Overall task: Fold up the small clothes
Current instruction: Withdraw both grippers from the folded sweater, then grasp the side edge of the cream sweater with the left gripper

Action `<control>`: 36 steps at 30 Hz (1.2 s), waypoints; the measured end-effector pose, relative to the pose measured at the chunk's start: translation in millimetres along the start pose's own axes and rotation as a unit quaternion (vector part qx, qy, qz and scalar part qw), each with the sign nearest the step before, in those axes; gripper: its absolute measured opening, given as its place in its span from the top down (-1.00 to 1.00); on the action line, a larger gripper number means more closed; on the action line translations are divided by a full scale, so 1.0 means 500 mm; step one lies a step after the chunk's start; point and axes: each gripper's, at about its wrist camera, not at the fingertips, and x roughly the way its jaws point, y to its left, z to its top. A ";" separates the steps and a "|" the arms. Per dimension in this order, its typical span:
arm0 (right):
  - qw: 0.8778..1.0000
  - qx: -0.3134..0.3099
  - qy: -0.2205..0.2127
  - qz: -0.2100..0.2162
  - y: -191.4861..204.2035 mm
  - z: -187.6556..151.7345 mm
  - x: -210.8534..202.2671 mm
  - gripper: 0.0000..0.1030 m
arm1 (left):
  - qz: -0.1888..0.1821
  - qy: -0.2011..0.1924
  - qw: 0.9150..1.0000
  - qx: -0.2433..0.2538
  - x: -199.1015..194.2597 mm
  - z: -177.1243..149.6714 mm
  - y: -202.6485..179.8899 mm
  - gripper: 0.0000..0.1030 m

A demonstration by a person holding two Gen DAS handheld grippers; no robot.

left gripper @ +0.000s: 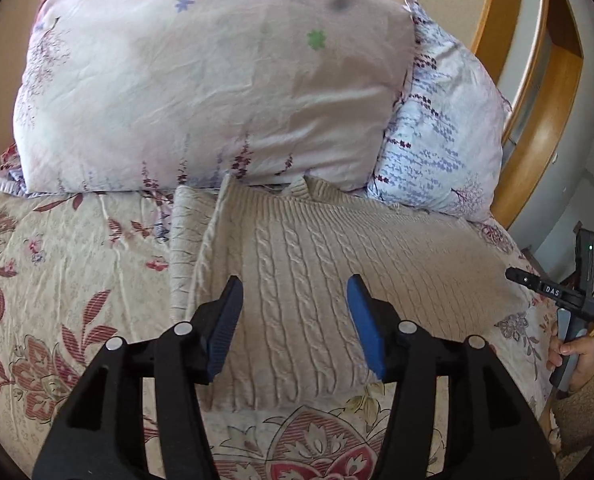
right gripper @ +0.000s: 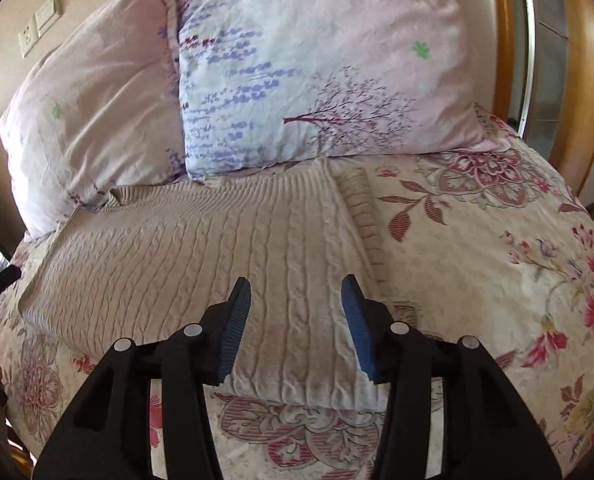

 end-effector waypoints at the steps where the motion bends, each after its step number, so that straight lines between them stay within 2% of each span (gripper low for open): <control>1: 1.000 -0.001 0.012 -0.004 0.003 0.000 0.014 0.03 | 0.006 0.009 1.000 0.006 0.014 -0.004 -0.009 -0.06; 3: 0.999 -0.002 0.035 -0.014 0.001 -0.001 0.043 -0.02 | 0.019 0.031 0.999 0.004 0.043 -0.011 -0.009 -0.06; 6: 0.999 -0.018 0.031 -0.027 0.009 0.000 0.055 -0.06 | 0.035 0.063 0.997 -0.014 0.078 -0.027 0.014 -0.05; 9: 0.998 -0.035 0.031 -0.040 0.018 0.004 0.062 -0.12 | 0.036 0.061 0.997 -0.008 0.079 -0.034 0.018 -0.04; 11: 0.998 -0.033 0.031 -0.035 0.015 0.002 0.060 -0.12 | 0.023 0.054 0.998 -0.017 0.062 -0.027 0.023 -0.04; 14: 0.999 -0.019 0.033 -0.014 0.000 0.003 0.057 -0.15 | -0.010 0.019 0.997 -0.074 0.018 0.000 0.073 -0.06; 16: 0.999 -0.010 0.035 -0.003 -0.004 0.005 0.057 -0.18 | -0.011 0.013 0.992 -0.122 0.007 0.019 0.123 -0.08; 17: 0.999 -0.005 0.036 0.006 -0.005 0.006 0.057 -0.26 | -0.010 0.020 0.990 -0.143 0.011 0.025 0.146 -0.08; 19: 0.999 0.003 0.036 0.013 -0.002 0.006 0.056 -0.37 | -0.017 0.045 0.983 -0.175 0.033 0.035 0.181 -0.08; 23: 0.999 0.028 0.029 0.028 -0.010 0.005 0.043 -0.38 | -0.037 0.079 0.970 -0.226 0.080 0.034 0.216 -0.06; 27: 0.996 0.068 0.024 0.055 -0.041 0.006 0.022 -0.38 | -0.058 0.083 0.964 -0.248 0.105 0.034 0.218 -0.07; 32: 0.995 0.076 0.018 0.063 -0.056 0.010 0.004 -0.39 | -0.068 0.068 0.959 -0.266 0.115 0.034 0.217 -0.07; 34: 0.995 0.077 0.015 0.063 -0.058 0.011 0.000 -0.40 | -0.080 0.071 0.954 -0.281 0.123 0.031 0.218 0.11; 36: 0.995 0.079 0.013 0.064 -0.060 0.010 -0.002 -0.46 | -0.085 0.067 0.950 -0.293 0.129 0.029 0.216 0.19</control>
